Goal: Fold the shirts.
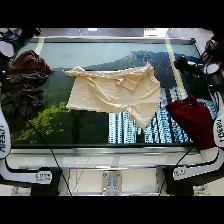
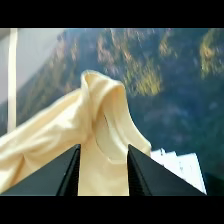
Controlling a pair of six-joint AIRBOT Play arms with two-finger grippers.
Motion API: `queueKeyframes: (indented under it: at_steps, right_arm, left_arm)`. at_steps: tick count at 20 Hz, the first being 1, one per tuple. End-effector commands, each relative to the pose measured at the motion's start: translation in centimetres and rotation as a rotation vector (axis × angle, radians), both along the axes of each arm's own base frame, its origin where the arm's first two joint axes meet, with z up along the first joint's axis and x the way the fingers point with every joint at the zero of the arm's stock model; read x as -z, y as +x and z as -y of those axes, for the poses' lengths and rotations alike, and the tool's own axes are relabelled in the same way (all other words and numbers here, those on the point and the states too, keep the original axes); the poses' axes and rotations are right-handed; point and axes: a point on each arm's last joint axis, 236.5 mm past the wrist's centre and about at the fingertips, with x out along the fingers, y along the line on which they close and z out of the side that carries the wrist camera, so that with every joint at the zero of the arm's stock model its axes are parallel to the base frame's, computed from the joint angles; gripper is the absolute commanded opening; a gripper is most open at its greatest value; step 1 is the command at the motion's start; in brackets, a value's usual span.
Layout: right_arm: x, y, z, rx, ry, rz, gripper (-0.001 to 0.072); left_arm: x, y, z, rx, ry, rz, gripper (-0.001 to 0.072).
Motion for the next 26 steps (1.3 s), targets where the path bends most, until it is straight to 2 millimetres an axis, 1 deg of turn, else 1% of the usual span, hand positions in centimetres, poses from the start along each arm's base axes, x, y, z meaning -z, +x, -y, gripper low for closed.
queueKeyframes:
  at_steps: [1,2,3,4,5,7,8,9,10,11,12,14,19,21,23,24,25,26]
  right_arm:
    - [6.3,-9.9,-1.5,-0.187,0.118,-0.379,0.0340]
    - [8.0,-11.8,-2.5,-0.205,0.147,-0.437,0.0340]
    - [9.2,-13.2,-3.4,-0.218,0.161,-0.462,0.0340]
    - [10.7,-14.1,-3.9,-0.197,0.167,-0.477,0.0340]
    - [11.8,-14.7,-4.0,-0.168,0.180,-0.481,0.0341]
    - [13.6,-15.6,-5.0,-0.123,0.245,-0.477,0.0341]
    - [14.3,-15.7,-5.6,-0.091,0.295,-0.470,0.0343]
    - [14.6,-15.7,-6.1,-0.074,0.331,-0.453,0.0375]
    - [14.8,-15.7,-6.7,-0.059,0.371,-0.441,0.0467]
    - [15.1,-15.8,-7.0,-0.063,0.375,-0.433,0.0495]
    - [15.6,-15.8,-7.1,-0.054,0.363,-0.433,0.0505]
    - [16.2,-15.3,-6.7,-0.016,0.334,-0.416,0.0508]
    - [16.6,-12.7,-6.5,0.081,0.260,-0.346,0.0502]
    - [17.4,-12.6,-6.9,0.102,0.274,-0.364,0.0500]
    - [18.7,-13.1,-7.5,0.107,0.304,-0.406,0.0498]
    - [18.9,-13.0,-7.6,0.116,0.322,-0.408,0.0468]
    - [18.7,-12.8,-7.7,0.127,0.340,-0.403,0.0416]
    - [18.5,-12.5,-7.8,0.133,0.353,-0.394,0.0305]
  left_arm:
    - [1.9,-6.0,-2.8,-0.031,0.243,-0.246,0.0625]
    - [5.0,-7.9,-3.7,-0.059,0.249,-0.367,0.0625]
    - [8.2,-9.7,-4.1,-0.075,0.237,-0.465,0.0625]
    - [11.6,-11.5,-4.0,-0.069,0.227,-0.540,0.0625]
    - [14.9,-13.0,-3.4,-0.075,0.172,-0.587,0.0625]
    - [22.1,-16.4,-1.4,-0.085,0.005,-0.681,0.0625]
    - [25.2,-17.9,-0.1,-0.086,-0.095,-0.732,0.0625]
    - [27.7,-18.9,1.3,-0.080,-0.183,-0.767,0.0625]
    - [28.9,-19.2,2.2,-0.082,-0.253,-0.768,0.0625]
    - [29.4,-19.4,2.9,-0.085,-0.313,-0.765,0.0625]
    - [29.6,-19.4,3.5,-0.083,-0.354,-0.767,0.0625]
    - [29.2,-19.3,4.5,-0.063,-0.404,-0.762,0.0626]
    - [29.2,-19.3,4.8,-0.051,-0.416,-0.762,0.0625]
    - [29.2,-19.4,4.9,-0.048,-0.415,-0.768,0.0625]
    - [29.3,-19.6,5.0,-0.032,-0.397,-0.777,0.0625]
    - [29.4,-19.7,5.1,-0.029,-0.395,-0.783,0.0626]
    - [29.4,-19.7,5.1,-0.028,-0.395,-0.783,0.0626]
    - [29.4,-19.7,5.1,-0.029,-0.395,-0.781,0.0625]
